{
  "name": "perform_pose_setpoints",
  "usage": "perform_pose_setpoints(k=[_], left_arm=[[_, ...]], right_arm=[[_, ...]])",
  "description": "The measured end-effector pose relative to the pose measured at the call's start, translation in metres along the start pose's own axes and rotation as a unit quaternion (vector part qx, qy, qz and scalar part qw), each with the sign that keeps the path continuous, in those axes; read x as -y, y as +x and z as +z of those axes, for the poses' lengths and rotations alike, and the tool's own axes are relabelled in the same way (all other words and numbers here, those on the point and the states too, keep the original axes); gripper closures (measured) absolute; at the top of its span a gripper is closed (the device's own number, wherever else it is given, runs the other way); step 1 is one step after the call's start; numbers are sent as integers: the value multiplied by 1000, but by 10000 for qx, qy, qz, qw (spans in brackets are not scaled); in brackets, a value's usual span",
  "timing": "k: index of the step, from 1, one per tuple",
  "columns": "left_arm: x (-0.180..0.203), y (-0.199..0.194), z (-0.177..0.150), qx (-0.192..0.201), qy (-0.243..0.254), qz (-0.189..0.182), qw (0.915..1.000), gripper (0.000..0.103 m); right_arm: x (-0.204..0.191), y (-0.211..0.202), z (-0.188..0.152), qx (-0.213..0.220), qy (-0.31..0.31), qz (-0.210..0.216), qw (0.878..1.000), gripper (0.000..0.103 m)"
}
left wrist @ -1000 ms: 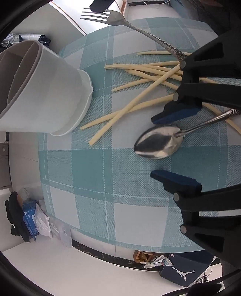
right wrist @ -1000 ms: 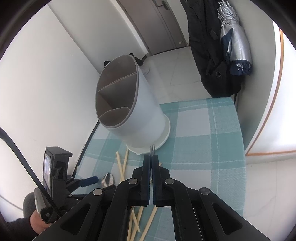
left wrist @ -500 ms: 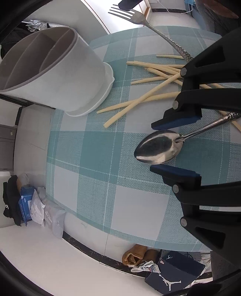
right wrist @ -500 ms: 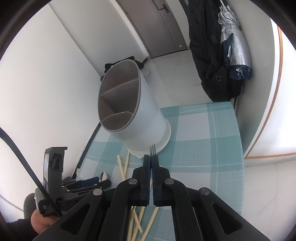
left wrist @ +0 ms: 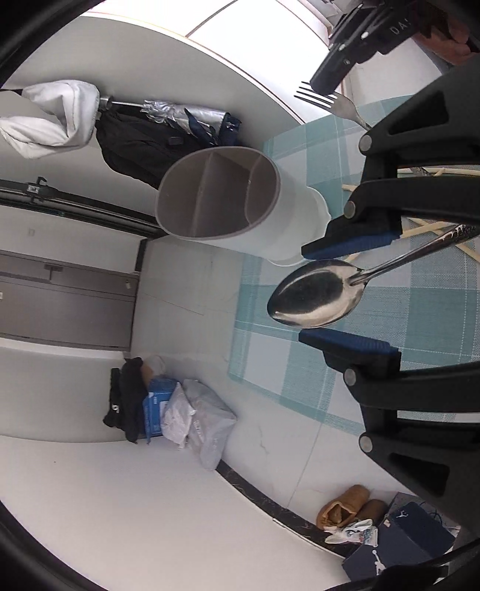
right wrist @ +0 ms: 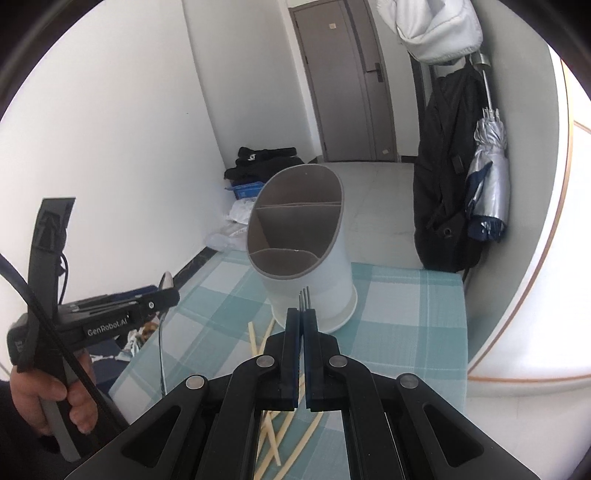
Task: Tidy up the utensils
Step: 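Lift the spoon and fork and lower them into the caddy compartments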
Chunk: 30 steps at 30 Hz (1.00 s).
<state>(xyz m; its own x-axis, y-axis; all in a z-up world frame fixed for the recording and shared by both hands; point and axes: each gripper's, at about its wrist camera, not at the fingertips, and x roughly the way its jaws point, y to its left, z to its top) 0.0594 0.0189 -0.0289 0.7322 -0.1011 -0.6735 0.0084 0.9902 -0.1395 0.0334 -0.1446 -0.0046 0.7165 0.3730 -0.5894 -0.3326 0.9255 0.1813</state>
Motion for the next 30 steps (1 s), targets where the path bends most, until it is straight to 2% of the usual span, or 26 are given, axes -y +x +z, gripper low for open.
perform_pose_setpoints(k=[9,15,20,23,30], left_arm=[[0,-31,25,704,34,-168,9974,70],[12,-45,51,1171,302,-230,9924,70],[23,-40,79,1466,560,-239,9873,70],[32,-31,98,1620,731,-252,9838,70],[39,-1,145,1877,638,-369,9795,70]], right_arm=[[-16,-22,0,205,-57,-144,9997,102],[-14,-37,12,431,91,-173,9989,102],[-7,-54,47,742,153,-199,9969,102],[-2,-62,79,984,48,-259,9948,102],[11,-59,149,1481,-190,-460,9877,102]])
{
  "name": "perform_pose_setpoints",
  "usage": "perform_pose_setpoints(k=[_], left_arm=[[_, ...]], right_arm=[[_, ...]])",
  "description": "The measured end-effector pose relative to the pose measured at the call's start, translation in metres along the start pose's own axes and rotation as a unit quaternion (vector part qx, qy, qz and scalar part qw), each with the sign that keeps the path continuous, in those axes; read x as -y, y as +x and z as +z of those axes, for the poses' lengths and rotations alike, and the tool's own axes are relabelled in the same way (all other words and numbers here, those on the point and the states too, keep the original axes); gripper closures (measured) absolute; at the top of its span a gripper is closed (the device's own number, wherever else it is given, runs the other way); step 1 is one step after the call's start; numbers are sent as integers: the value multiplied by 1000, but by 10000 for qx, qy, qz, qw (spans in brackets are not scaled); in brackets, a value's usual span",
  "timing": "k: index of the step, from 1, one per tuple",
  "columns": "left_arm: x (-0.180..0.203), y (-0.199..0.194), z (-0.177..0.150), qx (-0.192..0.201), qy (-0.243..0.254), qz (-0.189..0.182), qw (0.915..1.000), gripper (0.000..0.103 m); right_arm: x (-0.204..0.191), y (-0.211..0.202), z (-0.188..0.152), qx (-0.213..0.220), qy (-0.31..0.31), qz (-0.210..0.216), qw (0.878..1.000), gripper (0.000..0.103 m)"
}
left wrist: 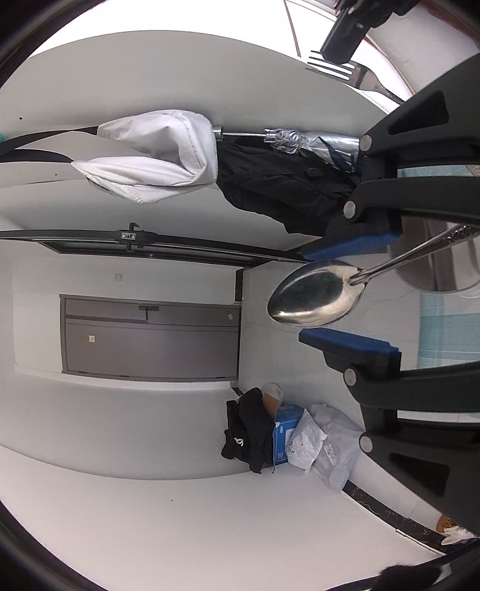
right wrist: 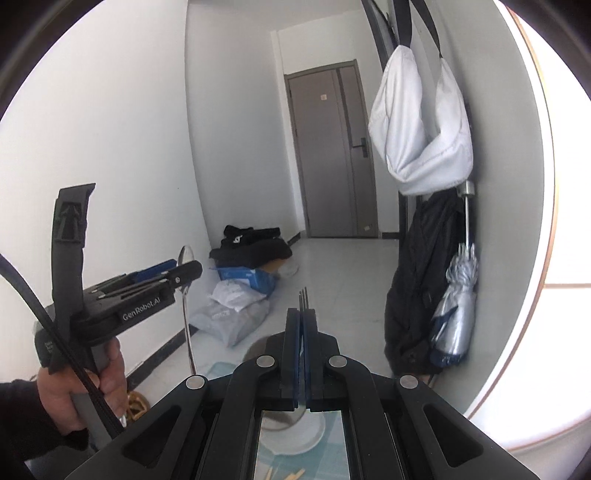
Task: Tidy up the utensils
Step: 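Lift the spoon and fork and lower them into the caddy compartments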
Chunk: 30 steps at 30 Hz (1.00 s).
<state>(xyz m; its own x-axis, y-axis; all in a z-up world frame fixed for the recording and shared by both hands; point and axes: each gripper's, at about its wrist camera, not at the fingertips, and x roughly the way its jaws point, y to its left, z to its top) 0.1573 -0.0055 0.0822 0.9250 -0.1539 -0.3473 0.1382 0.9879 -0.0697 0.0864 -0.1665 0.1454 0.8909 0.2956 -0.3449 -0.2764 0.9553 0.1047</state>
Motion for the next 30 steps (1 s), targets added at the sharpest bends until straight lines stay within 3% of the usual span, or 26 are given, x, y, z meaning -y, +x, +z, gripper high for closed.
perform_pose_setpoints(k=[6,13,18,23,30], left_arm=[[2,33,-2,328,343,172,9987,70],[5,51,-18,607,677,-40,9958,70],[13,57,-29,592,1122,-341,9913,70],[9,62,-35,290,1020,-580,9927,69],[6,57,-34,342,1041,-621,9920,69]], right_arm=[[7,35,26,343,-179,-207,9990,102],[10,82,13,462,-443,-299,9975,102],[10,100,-11,395,-603,-133,9973,102],[8,103,-23,310,-723,-31,9969,102],[0,101,-30,256,-884,40,9957,102]])
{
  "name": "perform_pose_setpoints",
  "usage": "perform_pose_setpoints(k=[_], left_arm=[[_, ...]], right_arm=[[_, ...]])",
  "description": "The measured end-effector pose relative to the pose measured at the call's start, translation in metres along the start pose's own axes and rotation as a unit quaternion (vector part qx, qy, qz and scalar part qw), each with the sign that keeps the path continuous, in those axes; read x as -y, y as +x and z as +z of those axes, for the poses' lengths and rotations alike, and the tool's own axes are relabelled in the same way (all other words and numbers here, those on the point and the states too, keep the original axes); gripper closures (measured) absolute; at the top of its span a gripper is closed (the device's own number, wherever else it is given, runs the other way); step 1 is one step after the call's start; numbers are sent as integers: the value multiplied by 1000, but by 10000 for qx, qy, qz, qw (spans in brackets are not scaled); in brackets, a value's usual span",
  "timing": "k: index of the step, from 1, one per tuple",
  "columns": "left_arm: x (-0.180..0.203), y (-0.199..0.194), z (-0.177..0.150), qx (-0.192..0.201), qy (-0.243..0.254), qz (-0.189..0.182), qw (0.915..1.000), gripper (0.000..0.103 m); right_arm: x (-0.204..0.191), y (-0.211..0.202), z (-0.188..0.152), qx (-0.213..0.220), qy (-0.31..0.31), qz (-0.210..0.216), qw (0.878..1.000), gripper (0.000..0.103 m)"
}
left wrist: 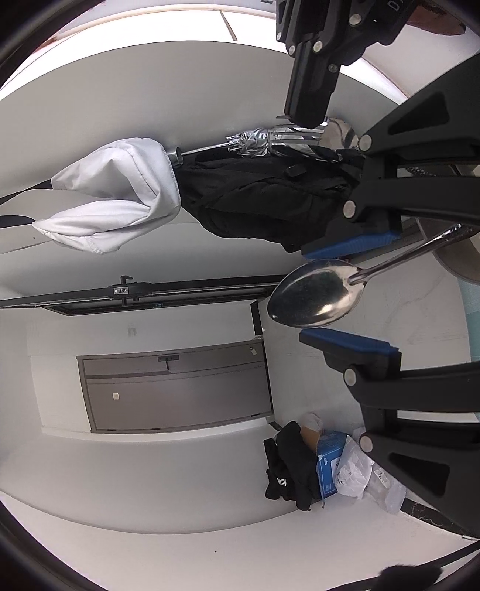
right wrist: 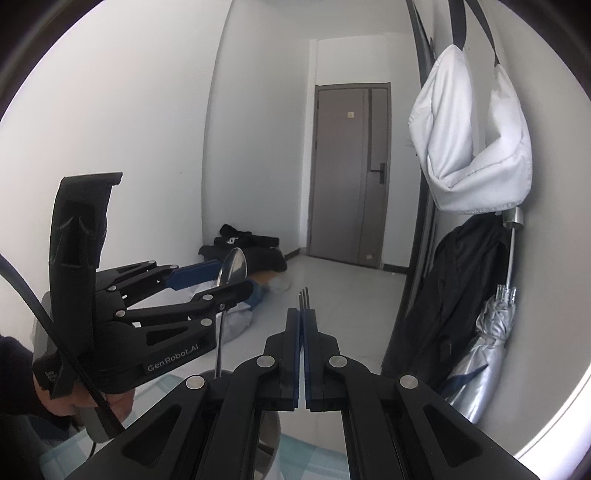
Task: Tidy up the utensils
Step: 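Lift the spoon and fork and lower them into the caddy compartments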
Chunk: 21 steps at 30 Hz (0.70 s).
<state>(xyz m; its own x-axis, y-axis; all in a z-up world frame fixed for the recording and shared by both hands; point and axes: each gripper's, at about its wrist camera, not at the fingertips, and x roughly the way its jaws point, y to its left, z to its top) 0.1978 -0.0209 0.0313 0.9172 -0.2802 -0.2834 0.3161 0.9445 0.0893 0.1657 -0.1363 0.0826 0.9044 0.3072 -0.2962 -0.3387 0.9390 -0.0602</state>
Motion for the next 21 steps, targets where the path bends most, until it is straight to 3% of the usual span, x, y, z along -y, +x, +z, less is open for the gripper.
perform_pose_setpoints(k=[6,12,21], left_arm=[[4,9,5,100,-19,115,9999,69],[14,15,-9,140,346,254,9990,69],[12,-1,-14,-22,385,-144,9992,69]], right_arm=[[4,3,-4,-45,67,-14,10000,102],[8,2,-8,-75,253,-63,9996,102],[8,2,-12,-95,246,145,9995,101]])
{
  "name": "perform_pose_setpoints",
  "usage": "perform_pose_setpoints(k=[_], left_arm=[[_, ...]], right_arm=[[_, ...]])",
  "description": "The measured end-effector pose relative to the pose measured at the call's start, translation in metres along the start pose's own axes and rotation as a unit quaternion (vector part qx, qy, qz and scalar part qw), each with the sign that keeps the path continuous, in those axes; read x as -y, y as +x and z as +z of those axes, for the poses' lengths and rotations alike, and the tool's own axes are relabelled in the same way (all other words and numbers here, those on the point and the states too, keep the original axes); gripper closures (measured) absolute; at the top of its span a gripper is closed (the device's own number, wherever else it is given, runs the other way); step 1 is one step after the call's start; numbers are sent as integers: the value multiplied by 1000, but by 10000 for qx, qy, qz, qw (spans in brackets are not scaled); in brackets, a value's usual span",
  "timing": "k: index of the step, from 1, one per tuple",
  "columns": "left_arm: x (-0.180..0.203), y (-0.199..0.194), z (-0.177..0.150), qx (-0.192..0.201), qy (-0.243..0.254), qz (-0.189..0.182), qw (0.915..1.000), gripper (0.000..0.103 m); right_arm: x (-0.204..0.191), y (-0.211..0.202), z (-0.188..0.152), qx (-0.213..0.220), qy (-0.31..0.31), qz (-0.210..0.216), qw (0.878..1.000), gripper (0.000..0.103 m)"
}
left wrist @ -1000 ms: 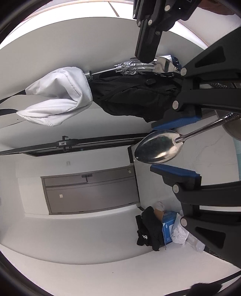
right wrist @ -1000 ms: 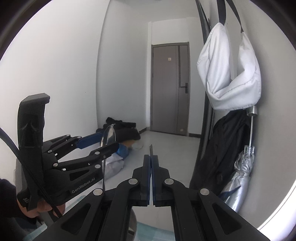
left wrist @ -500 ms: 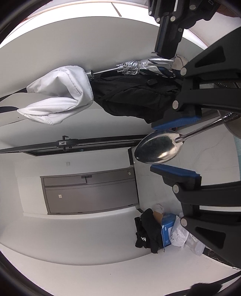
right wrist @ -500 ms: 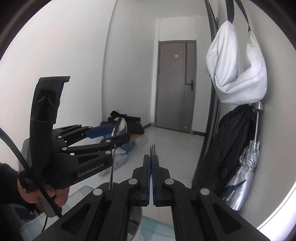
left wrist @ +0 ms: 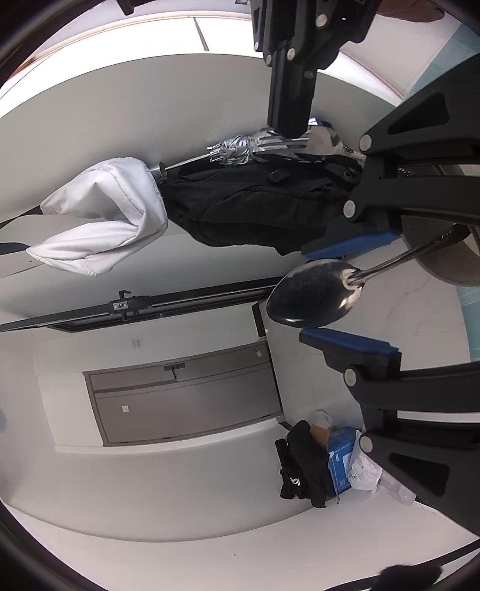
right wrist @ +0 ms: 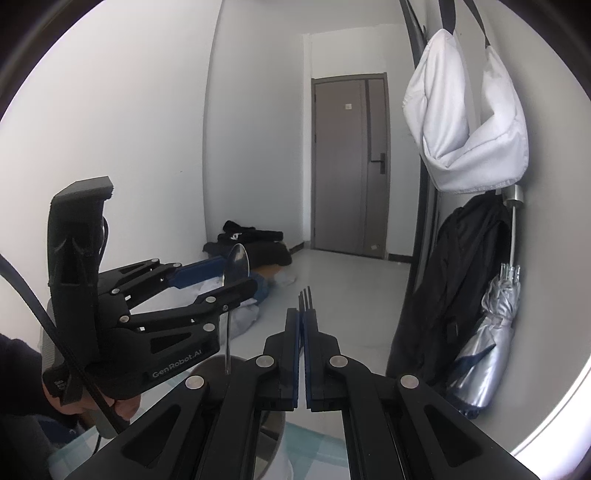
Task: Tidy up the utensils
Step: 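Lift the spoon and fork and lower them into the caddy compartments, then open both grippers and withdraw them from the caddy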
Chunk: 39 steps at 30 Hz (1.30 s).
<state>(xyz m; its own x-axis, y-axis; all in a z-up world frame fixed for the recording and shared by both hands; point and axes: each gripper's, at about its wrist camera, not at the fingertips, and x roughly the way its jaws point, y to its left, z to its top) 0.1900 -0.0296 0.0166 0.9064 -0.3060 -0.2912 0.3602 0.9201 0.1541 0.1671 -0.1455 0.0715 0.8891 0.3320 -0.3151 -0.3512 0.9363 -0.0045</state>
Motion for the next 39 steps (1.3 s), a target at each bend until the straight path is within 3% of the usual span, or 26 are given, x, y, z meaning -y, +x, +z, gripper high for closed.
perform_pose_setpoints(k=[5,10,13,15,17,19,21,23,32,35,39], left_arm=[[0,-4,-6,-278,90,-250,9993,69],[-10,-6,-10,-728,-310,-442,9959,67],[-15,-10,-6,-1004,-565,-467,9922,58],[-22,-16,-4,-1071,-867,-338,9899,41],[-28,-28,0,-1073,-1183,-123,9871,32],[-29,-43,5,-1044,-1331,60,9856,30],[-30,-55,8,-1054,-1463,235,9833,20],[-29,-71,12,-1021,-1562,399,9816,16],[-15,-125,20,-1013,-1654,711,9784,15],[-7,-143,14,-950,-1712,877,9767,6],[1,-160,1,-963,-1775,1009,9742,5]], right_arm=[[0,3,-2,-46,9,113,9999,101],[-4,6,-6,-210,-11,393,9990,100],[-6,5,-10,-368,102,605,9974,99],[-7,3,-13,-504,190,751,9957,98],[-8,-3,-14,-584,266,767,9950,98],[-9,-13,-14,-636,324,735,9947,96],[-6,-24,-13,-663,463,689,9943,85],[-5,-42,-12,-561,596,636,9946,76],[-18,-109,-4,-336,783,430,9954,50],[-26,-128,-8,-269,852,334,9954,38],[-37,-149,-21,-297,998,348,9940,35]])
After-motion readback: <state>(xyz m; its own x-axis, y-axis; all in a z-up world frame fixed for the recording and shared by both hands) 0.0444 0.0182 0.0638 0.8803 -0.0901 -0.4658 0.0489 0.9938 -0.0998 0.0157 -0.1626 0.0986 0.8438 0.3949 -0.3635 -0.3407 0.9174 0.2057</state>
